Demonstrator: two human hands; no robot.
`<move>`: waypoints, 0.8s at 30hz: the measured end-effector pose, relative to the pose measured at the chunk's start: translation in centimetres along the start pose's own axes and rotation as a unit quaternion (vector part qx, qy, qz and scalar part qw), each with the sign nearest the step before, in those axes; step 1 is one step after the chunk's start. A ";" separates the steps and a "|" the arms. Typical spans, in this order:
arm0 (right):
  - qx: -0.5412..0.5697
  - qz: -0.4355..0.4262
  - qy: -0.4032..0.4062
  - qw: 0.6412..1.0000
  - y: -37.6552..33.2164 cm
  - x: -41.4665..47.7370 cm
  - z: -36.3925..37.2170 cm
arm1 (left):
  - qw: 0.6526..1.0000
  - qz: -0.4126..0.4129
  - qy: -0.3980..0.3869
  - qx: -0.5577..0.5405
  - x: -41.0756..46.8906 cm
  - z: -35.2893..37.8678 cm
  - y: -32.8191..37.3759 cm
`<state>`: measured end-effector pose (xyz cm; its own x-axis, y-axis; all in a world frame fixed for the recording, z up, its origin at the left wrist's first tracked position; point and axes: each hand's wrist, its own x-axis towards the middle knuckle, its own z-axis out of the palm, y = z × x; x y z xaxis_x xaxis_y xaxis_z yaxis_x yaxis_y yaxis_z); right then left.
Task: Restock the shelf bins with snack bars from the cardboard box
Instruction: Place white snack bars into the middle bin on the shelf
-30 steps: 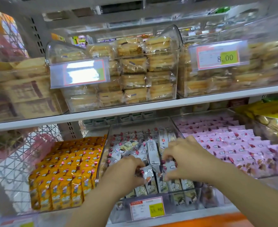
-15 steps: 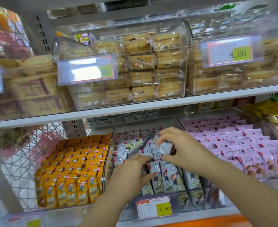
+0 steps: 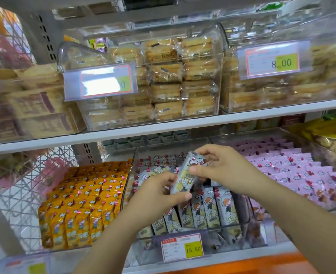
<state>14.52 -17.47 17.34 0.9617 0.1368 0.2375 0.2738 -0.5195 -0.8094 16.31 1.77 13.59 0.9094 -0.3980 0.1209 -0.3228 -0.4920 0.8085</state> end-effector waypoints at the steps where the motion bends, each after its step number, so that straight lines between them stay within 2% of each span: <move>1: -0.030 -0.004 -0.007 1.000 0.0 0.1 -0.3 | 1.000 -0.010 -0.011 0.004 0.0 -0.3 0.0; 4: -0.079 0.010 -0.012 0.997 0.2 0.1 -1.3 | 0.995 -0.067 -0.051 0.049 -0.2 -1.2 -0.6; 7: -0.128 0.027 -0.085 0.988 0.7 -0.4 -1.3 | 0.979 -0.135 -0.125 0.093 -0.8 -1.5 -1.0; 10: -0.196 0.018 -0.129 0.972 1.1 -0.7 -0.4 | 0.954 -0.146 -0.179 0.189 -1.2 -1.0 -1.0; 12: -0.226 0.011 -0.127 0.966 1.4 -0.6 -0.2 | 0.947 -0.151 -0.189 0.214 -1.2 -0.7 -1.0; 15: -0.239 0.007 -0.128 0.963 1.7 -0.4 -0.1 | 0.951 -0.171 -0.197 0.165 -1.2 -0.3 -1.3; 19: -0.227 0.017 -0.128 0.965 1.9 -0.2 -0.1 | 0.958 -0.150 -0.189 0.154 -0.8 0.0 -1.8; 24: -0.199 0.026 -0.115 0.973 1.3 -0.4 -0.5 | 0.958 -0.122 -0.174 0.191 -0.4 0.9 -2.1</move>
<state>14.45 -18.60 16.42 0.9641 0.2627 0.0384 0.2419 -0.8095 -0.5349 16.41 2.24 11.34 0.8490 -0.4360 -0.2986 -0.2443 -0.8249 0.5098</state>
